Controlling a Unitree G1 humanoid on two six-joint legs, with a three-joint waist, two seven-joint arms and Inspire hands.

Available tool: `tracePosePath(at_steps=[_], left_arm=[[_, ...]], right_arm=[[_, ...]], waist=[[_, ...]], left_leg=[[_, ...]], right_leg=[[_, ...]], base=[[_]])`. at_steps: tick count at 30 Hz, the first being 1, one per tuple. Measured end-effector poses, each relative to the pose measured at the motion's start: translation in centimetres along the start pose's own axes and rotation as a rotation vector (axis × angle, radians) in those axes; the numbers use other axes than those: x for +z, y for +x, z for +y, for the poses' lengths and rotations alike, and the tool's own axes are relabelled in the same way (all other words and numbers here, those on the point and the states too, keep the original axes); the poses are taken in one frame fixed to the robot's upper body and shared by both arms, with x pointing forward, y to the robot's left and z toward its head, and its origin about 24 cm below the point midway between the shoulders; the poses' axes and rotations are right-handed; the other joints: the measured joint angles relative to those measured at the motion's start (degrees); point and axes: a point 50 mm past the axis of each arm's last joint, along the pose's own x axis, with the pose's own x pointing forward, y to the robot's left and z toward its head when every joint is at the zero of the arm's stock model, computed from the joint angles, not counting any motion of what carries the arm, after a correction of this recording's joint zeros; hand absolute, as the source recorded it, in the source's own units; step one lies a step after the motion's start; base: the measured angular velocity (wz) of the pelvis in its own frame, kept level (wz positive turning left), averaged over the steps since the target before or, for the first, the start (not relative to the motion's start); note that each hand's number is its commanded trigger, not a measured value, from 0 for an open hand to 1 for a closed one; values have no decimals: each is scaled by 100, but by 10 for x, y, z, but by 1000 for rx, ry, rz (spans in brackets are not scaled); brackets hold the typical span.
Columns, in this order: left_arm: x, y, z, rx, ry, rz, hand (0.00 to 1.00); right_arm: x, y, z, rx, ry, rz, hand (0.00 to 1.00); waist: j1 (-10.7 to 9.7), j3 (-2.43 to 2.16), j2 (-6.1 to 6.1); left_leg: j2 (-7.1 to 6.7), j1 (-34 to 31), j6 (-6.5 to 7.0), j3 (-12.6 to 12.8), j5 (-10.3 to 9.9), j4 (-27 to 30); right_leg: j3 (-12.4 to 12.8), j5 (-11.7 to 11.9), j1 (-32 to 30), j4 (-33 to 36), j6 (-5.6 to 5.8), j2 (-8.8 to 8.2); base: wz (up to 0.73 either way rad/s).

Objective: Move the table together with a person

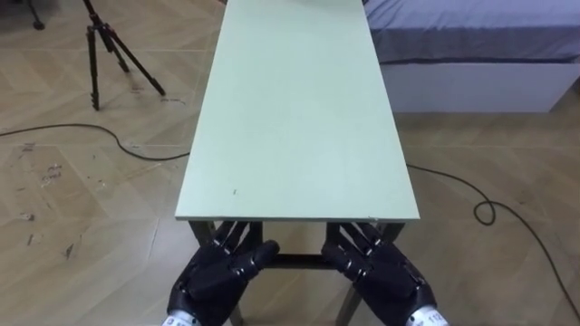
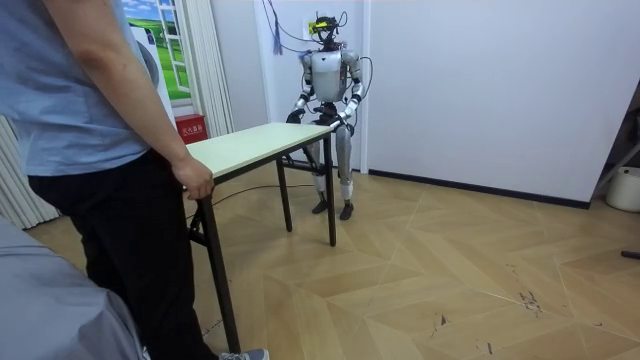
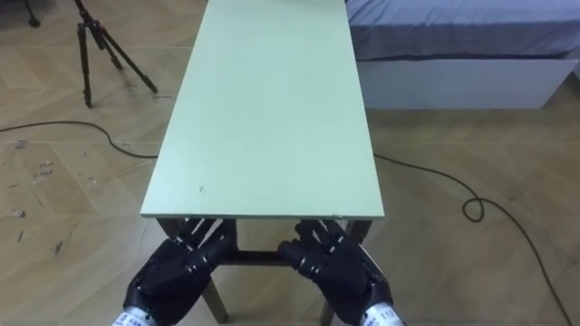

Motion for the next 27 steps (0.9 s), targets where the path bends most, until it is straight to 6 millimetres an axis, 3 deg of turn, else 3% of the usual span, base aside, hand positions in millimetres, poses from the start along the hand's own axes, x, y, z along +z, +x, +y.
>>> tracePosePath(at_steps=[15,20,27], left_arm=[[14,9,2,65,-163,-41,0],[15,15,3,95,-288,-60,0],[13,20,0,111,-450,-64,0]], right_arm=[[1,5,2,-39,187,-34,0],[1,7,4,-34,318,-57,0],[3,10,5,-57,447,-82,0]], waist=[[168,27,-14],[298,94,-17],[300,96,-5]], left_leg=[[0,20,0,1,2,51],[10,36,0,0,2,45],[8,59,-2,-11,3,19]], right_leg=[[7,0,9,5,0,-7],[6,11,6,21,-17,5],[7,14,14,9,-20,11]], base=[[0],[-2],[0]])
